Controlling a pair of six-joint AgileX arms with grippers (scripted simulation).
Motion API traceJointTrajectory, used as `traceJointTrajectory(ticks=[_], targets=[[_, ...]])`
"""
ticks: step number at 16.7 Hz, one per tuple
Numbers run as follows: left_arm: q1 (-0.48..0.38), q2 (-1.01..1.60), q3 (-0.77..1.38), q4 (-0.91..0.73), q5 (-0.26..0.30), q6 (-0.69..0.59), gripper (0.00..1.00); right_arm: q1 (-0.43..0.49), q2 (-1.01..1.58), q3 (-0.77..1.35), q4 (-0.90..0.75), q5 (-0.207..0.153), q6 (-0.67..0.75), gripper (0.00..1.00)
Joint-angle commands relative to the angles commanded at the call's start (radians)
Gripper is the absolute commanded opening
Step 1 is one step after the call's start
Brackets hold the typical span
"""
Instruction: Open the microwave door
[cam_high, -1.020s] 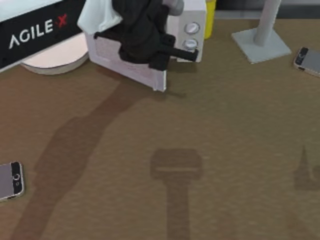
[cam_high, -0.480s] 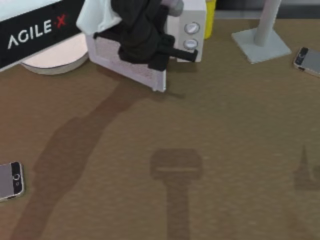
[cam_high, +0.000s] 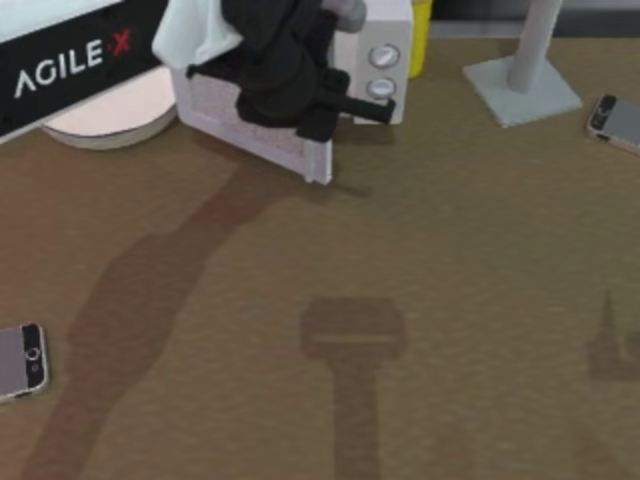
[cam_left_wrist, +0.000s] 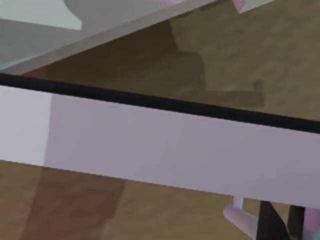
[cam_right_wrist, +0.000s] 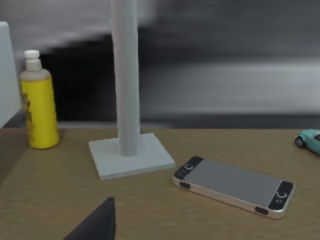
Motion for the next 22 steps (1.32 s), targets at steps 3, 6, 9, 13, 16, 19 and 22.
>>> traceJointTrajectory(ticks=[3,6,9,13,16,19,22], targets=[[0.000,0.000,0.000,0.000,0.000,0.000,0.00,0.000,0.000,0.000,0.000,0.000,0.000,1.00],[0.000,0.000,0.000,0.000,0.000,0.000,0.00,0.000,0.000,0.000,0.000,0.000,0.000,1.00],[-0.006,0.003,-0.002,0.000,0.007,-0.004,0.00,0.000,0.000,0.000,0.000,0.000,0.000,1.00],[0.011,-0.034,-0.051,0.017,0.034,0.051,0.00,0.000,0.000,0.000,0.000,0.000,0.000,1.00],[0.030,-0.076,-0.105,0.037,0.068,0.116,0.00,0.000,0.000,0.000,0.000,0.000,0.000,1.00],[0.034,-0.083,-0.117,0.040,0.074,0.129,0.00,0.000,0.000,0.000,0.000,0.000,0.000,1.00],[0.034,-0.083,-0.117,0.040,0.074,0.129,0.00,0.000,0.000,0.000,0.000,0.000,0.000,1.00]])
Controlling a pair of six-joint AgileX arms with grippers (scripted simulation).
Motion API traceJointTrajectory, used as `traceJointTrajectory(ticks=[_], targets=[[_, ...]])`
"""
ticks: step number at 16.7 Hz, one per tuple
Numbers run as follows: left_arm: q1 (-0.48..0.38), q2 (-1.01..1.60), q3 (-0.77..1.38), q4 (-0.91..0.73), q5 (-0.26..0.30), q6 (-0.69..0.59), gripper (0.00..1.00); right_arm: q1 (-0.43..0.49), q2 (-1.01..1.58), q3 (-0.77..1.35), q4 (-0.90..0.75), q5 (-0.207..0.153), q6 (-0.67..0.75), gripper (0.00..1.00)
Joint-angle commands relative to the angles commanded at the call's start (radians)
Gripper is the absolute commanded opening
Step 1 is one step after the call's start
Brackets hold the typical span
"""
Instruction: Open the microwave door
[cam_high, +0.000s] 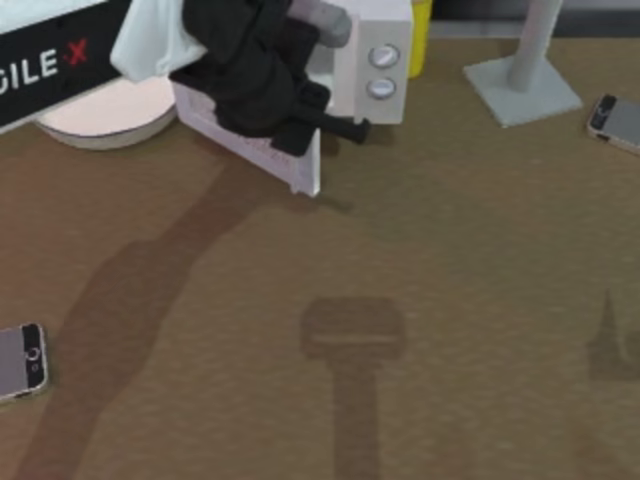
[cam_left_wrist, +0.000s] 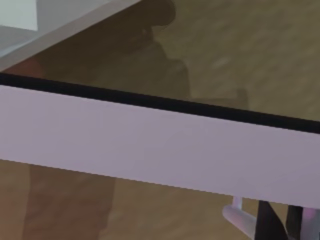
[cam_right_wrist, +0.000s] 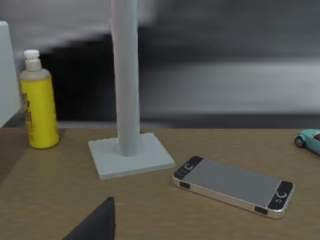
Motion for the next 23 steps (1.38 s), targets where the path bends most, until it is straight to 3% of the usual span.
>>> traceJointTrajectory(ticks=[23], targets=[[0.000,-0.005,-0.013,0.002,0.014,0.011,0.00,0.000,0.000,0.000,0.000,0.000,0.000,1.00]])
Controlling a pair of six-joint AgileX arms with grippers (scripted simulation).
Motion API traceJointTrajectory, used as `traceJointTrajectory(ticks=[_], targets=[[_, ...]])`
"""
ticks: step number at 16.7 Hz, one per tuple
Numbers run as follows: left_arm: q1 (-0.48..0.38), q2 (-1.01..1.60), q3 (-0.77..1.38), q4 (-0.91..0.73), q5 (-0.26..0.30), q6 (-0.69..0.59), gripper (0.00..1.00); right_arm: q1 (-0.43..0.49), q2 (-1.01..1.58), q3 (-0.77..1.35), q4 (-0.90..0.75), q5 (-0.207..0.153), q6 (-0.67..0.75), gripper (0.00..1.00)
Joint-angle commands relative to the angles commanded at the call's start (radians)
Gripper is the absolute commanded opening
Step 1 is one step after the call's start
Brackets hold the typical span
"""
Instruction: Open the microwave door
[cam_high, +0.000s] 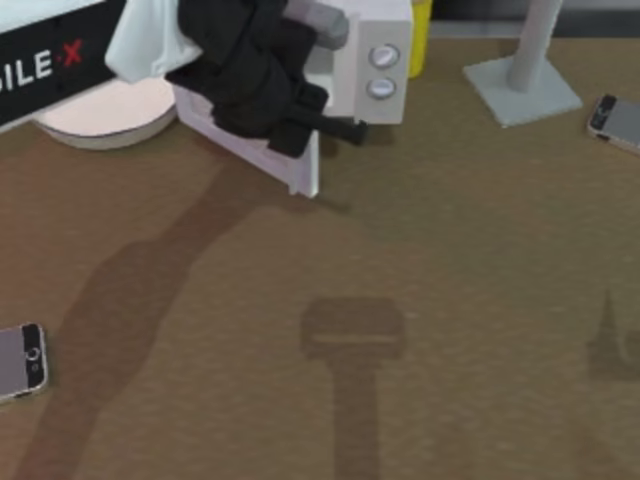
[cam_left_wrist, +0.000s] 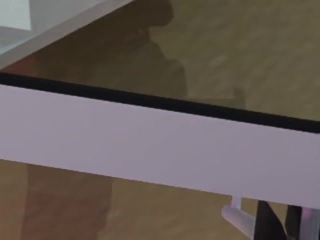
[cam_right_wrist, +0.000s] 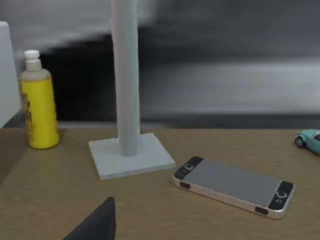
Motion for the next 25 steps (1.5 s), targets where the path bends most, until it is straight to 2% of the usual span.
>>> traceJointTrajectory(ticks=[7,25], targets=[[0.046,-0.067,-0.081,0.016,0.069,0.132,0.00,0.000,0.000,0.000,0.000,0.000,0.000,1.00],[0.046,-0.067,-0.081,0.016,0.069,0.132,0.00,0.000,0.000,0.000,0.000,0.000,0.000,1.00]])
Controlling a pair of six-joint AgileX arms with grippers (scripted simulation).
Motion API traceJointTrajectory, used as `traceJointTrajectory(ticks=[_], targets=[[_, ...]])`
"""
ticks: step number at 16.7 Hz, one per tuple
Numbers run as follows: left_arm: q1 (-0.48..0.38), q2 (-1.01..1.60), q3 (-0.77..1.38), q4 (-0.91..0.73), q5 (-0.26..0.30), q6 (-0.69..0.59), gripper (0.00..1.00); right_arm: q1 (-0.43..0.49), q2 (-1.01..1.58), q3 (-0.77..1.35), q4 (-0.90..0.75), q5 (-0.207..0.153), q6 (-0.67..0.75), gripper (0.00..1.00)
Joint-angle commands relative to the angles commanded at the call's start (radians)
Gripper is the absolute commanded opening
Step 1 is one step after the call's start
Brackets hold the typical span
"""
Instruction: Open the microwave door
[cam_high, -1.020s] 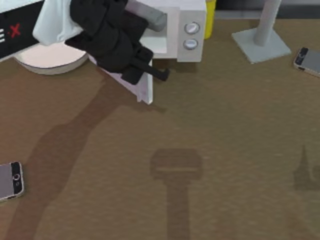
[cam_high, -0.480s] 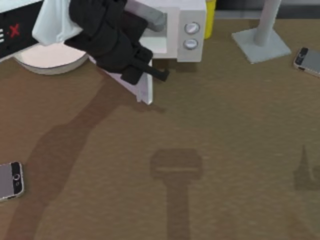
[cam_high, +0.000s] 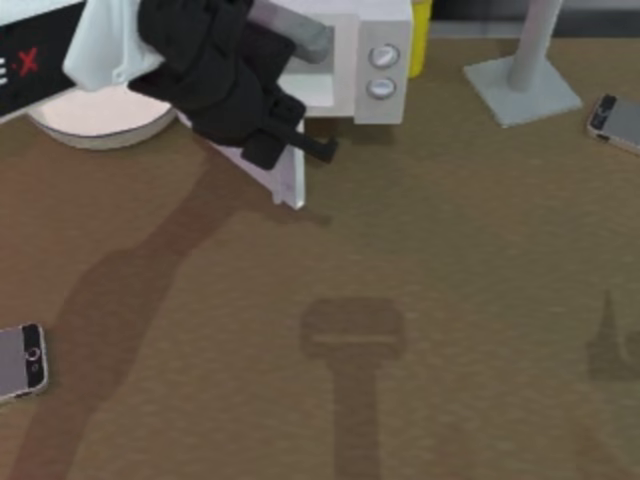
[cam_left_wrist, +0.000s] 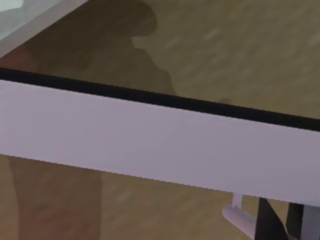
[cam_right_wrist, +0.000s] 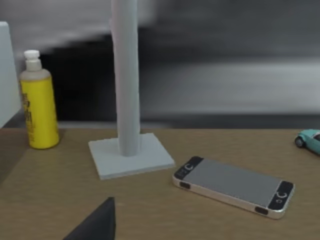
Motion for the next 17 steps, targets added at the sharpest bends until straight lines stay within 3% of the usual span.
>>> traceJointTrajectory(ticks=[8,17], targets=[[-0.004,0.002,-0.005,0.000,0.008,0.000,0.00,0.000,0.000,0.000,0.000,0.000,0.000,1.00],[0.058,-0.057,-0.069,-0.007,0.090,0.160,0.00,0.000,0.000,0.000,0.000,0.000,0.000,1.00]])
